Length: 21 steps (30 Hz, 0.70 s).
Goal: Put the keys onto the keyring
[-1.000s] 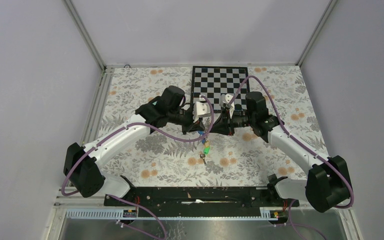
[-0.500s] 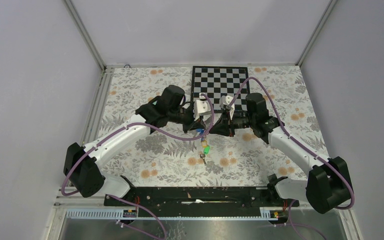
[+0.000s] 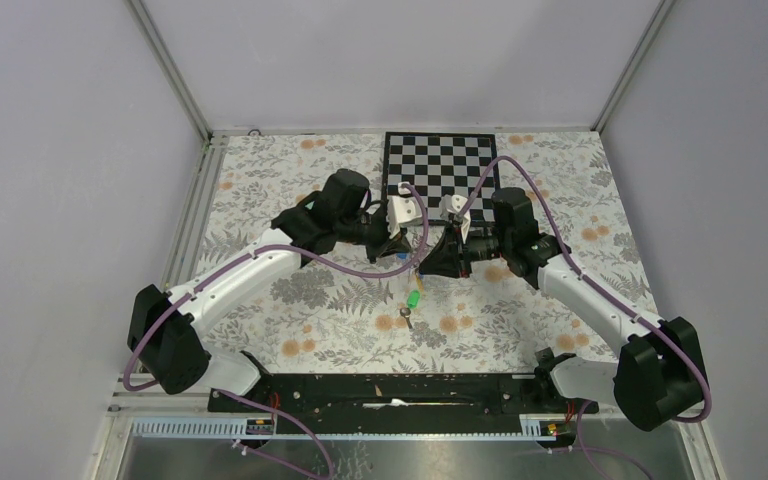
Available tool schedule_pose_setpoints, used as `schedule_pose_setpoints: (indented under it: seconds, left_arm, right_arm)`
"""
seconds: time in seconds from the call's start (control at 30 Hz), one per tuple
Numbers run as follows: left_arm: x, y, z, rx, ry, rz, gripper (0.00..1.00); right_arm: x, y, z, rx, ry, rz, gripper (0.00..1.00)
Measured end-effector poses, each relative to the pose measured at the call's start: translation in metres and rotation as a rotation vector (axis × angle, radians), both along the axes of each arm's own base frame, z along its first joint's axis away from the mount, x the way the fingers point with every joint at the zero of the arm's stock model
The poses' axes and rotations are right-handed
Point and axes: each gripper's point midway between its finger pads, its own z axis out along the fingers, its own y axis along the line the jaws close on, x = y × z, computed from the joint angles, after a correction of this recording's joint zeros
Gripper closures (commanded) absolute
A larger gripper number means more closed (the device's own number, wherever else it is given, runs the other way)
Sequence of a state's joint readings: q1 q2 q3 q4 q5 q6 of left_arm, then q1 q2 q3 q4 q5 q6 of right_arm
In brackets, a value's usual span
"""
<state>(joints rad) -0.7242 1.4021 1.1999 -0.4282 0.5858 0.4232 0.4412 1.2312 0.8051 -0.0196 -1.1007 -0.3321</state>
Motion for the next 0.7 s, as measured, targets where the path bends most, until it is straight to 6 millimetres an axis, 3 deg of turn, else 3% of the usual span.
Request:
schedule_pose_setpoints:
  seconds: [0.33,0.7]
  left_arm:
    - [0.002,-0.001,0.001,-0.005,-0.011,0.000,1.00]
    - [-0.013,0.001,-0.018,0.011,-0.019,-0.110,1.00]
  right_arm:
    - [-0.001,0.002,0.005,-0.004,-0.003,0.007,0.80]
    - [0.018,0.000,0.044,-0.032,-0.157,-0.031,0.80]
